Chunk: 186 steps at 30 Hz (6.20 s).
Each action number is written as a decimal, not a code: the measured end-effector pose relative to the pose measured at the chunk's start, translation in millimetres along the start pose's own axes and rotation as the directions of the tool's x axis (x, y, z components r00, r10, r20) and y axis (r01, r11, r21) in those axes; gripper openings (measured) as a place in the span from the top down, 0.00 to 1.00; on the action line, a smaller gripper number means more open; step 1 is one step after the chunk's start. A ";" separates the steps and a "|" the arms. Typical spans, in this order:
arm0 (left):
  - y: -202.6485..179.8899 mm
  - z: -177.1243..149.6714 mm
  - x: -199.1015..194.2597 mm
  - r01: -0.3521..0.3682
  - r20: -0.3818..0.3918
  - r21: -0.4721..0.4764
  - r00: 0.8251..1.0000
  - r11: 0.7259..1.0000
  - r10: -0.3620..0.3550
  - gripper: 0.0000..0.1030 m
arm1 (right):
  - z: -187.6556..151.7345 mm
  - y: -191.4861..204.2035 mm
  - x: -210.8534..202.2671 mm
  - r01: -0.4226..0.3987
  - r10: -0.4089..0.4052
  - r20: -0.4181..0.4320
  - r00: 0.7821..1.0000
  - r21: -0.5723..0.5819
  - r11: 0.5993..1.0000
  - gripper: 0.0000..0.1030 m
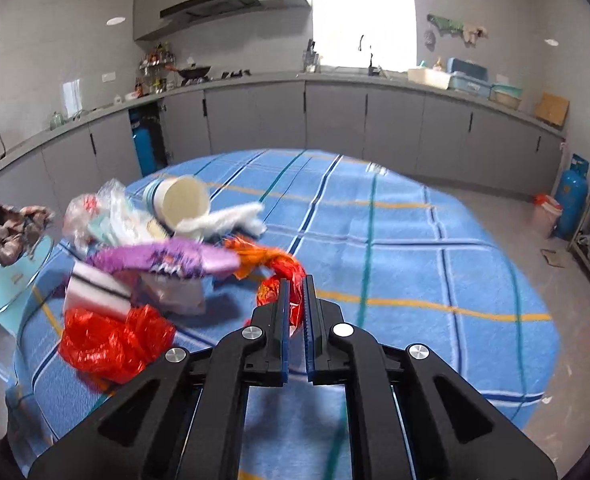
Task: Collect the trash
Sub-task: 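Grasp the patterned cloth scrap with the left tool while the right tool grasps the orange bag, then carry the cloth scrap and orange bag over the light-blue bucket, then open both tools to drop the cloth and bag into the bucket, then move both open tools back over the trash on the table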
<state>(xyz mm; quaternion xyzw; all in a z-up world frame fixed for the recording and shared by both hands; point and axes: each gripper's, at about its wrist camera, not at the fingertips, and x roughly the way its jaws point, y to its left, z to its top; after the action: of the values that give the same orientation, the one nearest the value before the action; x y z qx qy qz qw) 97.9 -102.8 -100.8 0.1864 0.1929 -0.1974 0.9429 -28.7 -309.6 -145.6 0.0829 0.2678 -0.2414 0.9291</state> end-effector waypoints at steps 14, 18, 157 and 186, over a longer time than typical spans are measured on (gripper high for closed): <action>17.0 4.4 -21.7 -0.036 0.039 -0.019 0.999 0.999 0.037 0.92 | 31.0 -7.2 -45.1 -0.007 0.007 0.137 0.991 0.006 1.000 0.94; 22.0 6.1 -28.2 -0.053 0.054 -0.025 0.997 0.998 0.054 0.92 | 36.3 -1.8 -55.5 -0.017 0.017 0.169 0.986 0.001 1.000 0.94; 97.5 -15.7 -28.4 -0.209 -0.065 -0.111 0.977 0.972 0.203 0.25 | 61.9 141.5 -39.1 -0.330 0.351 0.128 0.928 -0.157 0.931 0.50; -17.0 -28.1 7.2 -0.030 -0.095 0.018 0.995 0.999 0.031 0.24 | -9.4 52.9 -25.0 -0.177 0.179 0.025 0.984 -0.070 0.982 0.38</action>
<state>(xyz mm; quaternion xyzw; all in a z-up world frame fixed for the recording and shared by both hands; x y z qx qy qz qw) 88.3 -107.5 -132.7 0.2065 0.2332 -0.1756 0.9339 -25.4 -250.9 -138.8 0.0711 0.2526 -0.1496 0.9533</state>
